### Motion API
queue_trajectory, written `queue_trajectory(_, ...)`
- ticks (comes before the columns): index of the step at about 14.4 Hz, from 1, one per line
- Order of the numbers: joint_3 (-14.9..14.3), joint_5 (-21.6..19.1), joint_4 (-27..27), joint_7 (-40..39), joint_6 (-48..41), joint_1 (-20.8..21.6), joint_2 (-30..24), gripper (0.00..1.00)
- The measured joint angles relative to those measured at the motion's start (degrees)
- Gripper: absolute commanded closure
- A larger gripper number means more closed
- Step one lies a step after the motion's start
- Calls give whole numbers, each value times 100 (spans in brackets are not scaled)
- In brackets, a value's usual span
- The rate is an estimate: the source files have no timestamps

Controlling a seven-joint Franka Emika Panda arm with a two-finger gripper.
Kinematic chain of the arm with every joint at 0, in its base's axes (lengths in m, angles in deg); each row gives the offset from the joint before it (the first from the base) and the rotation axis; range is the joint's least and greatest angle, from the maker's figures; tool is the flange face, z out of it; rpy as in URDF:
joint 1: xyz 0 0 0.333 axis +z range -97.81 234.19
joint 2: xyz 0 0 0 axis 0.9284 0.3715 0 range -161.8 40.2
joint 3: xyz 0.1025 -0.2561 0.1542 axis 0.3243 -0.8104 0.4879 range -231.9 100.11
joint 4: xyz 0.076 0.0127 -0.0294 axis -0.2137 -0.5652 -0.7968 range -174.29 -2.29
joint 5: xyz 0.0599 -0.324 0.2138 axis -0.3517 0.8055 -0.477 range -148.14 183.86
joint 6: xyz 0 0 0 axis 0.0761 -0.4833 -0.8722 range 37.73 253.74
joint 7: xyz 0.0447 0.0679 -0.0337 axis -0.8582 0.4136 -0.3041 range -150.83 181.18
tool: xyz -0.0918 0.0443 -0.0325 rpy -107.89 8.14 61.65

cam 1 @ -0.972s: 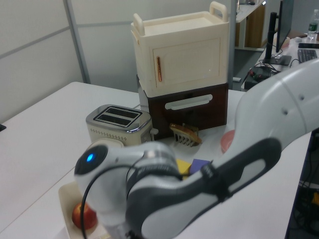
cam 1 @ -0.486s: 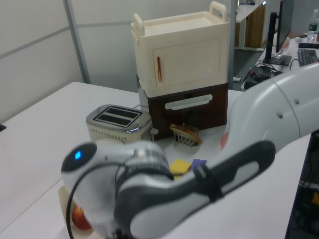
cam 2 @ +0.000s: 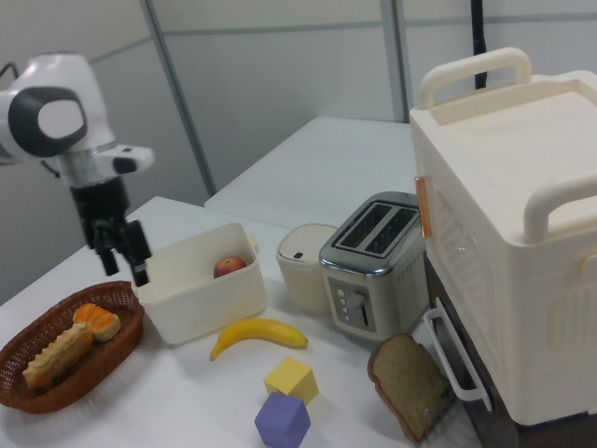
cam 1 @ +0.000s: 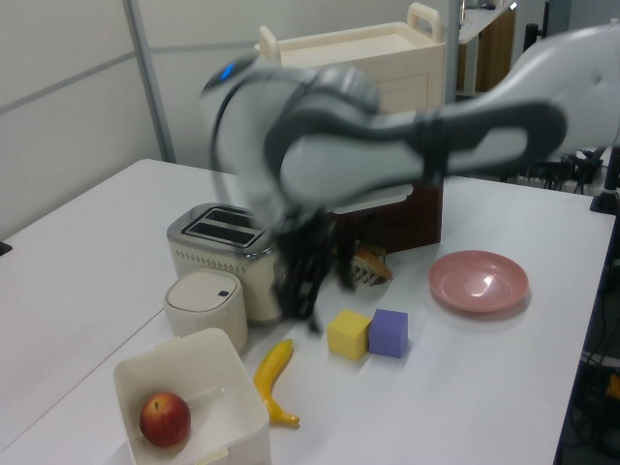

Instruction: Put the bread in the basket

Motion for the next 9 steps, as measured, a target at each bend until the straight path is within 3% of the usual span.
queue_trajectory(1,25,17,-18,-331,-100,-472,-208,0)
queue_trajectory(4,0,92,-63,-1144,-124,-1182,-316,0)
queue_trajectory(9,-187,88,-95,-1536,-123,-1704,-287,0)
